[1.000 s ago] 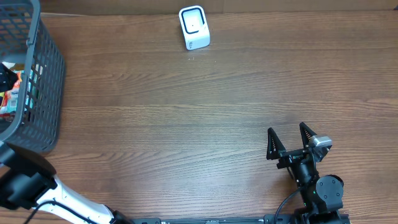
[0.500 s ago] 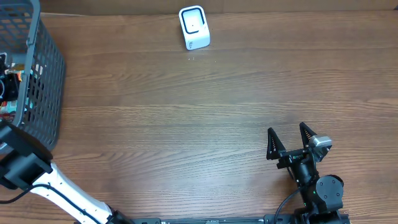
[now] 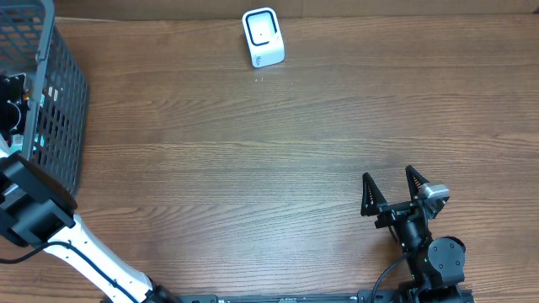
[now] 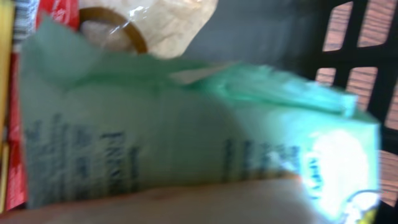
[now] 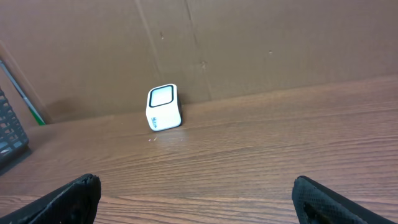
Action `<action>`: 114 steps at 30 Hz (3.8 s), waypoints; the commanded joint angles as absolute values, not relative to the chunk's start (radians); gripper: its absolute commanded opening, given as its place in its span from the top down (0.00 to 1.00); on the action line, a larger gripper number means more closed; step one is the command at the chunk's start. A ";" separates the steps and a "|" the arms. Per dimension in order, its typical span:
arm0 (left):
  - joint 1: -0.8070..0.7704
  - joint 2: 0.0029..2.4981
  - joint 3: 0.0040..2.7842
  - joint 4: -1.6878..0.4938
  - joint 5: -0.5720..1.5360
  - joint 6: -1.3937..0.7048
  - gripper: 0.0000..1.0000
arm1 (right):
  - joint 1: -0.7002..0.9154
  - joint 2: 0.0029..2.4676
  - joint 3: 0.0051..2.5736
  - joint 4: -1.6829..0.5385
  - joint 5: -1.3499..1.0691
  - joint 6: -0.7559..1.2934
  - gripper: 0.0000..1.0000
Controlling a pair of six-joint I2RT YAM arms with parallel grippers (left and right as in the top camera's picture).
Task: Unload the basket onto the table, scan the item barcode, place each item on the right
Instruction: 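Lower the left gripper into the basket and grasp snack packets, then lift the packets out and carry them toward the table center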
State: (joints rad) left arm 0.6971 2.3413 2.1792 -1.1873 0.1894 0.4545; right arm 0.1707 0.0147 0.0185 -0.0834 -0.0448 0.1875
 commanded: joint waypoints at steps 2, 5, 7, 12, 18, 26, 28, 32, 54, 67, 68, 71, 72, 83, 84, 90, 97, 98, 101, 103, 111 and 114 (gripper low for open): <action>0.697 2.355 2.178 -1.193 0.151 0.422 0.01 | 0.167 0.003 0.008 -0.081 -0.039 0.194 0.00; 0.696 2.355 2.150 -1.179 0.151 0.422 0.02 | 0.167 0.003 0.008 -0.081 -0.039 0.194 0.00; 0.696 2.355 2.141 -1.174 0.150 0.419 0.03 | 0.167 0.003 0.008 -0.081 -0.039 0.194 0.00; 0.697 2.355 2.131 -1.160 0.150 0.380 0.23 | 0.167 0.003 0.008 -0.081 -0.039 0.194 0.00; 0.696 2.355 2.131 -1.159 0.150 0.371 0.36 | 0.167 0.003 0.008 -0.081 -0.039 0.194 0.00; 0.693 2.339 2.172 -1.172 0.168 0.336 0.55 | 0.167 0.003 0.008 -0.081 -0.039 0.194 0.00; 0.693 2.329 2.191 -1.178 0.181 0.332 0.55 | 0.167 0.003 0.008 -0.081 -0.039 0.194 0.00; 0.693 2.299 2.196 -1.178 0.184 0.312 0.55 | 0.167 0.003 0.008 -0.081 -0.039 0.194 0.00; 0.679 1.853 2.196 -1.144 0.184 0.105 0.54 | 0.167 0.003 0.008 -0.081 -0.039 0.194 0.00; 0.363 1.527 2.196 -1.251 0.108 -0.010 0.54 | 0.167 0.003 0.008 -0.081 -0.039 0.194 0.00; 0.302 1.520 2.196 -1.277 0.075 -0.025 0.55 | 0.167 0.003 0.008 -0.081 -0.039 0.194 0.00; 0.110 1.523 2.191 -1.341 -0.012 -0.074 0.56 | 0.167 0.003 0.008 -0.081 -0.039 0.194 0.00; 0.052 1.528 2.187 -1.355 -0.036 -0.098 0.56 | 0.167 0.003 0.008 -0.081 -0.039 0.194 0.00; -0.453 1.797 2.147 -1.375 -0.062 -0.345 0.55 | 0.167 0.003 0.008 -0.081 -0.039 0.194 0.00; -0.480 1.831 2.147 -1.372 -0.058 -0.366 0.55 | 0.167 0.003 0.008 -0.081 -0.039 0.194 0.00; -0.666 2.096 2.148 -1.280 -0.014 -0.511 0.57 | 0.167 0.003 0.008 -0.081 -0.039 0.194 0.00; -0.793 2.260 2.148 -1.147 0.011 -0.599 0.61 | 0.167 0.003 0.008 -0.081 -0.039 0.194 0.00; -0.801 2.275 2.148 -1.135 0.011 -0.628 0.62 | 0.167 0.003 0.008 -0.081 -0.039 0.194 0.00; -0.820 2.302 2.148 -1.114 0.012 -0.713 0.65 | 0.167 0.003 0.008 -0.081 -0.039 0.194 0.00; -0.835 2.315 2.147 -1.113 0.019 -0.758 0.67 | 0.167 0.003 0.008 -0.081 -0.039 0.194 0.00; -0.900 2.349 2.146 -1.113 -0.012 -0.767 0.64 | 0.167 0.003 0.008 -0.081 -0.039 0.194 0.00; -0.917 2.351 2.146 -1.113 -0.019 -0.767 0.59 | 0.167 0.003 0.008 -0.081 -0.039 0.194 0.00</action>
State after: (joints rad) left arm -0.8898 2.3466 2.1349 -1.1202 0.0029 -0.7387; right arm 0.1707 0.0147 0.0185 -0.0837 -0.0452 0.1875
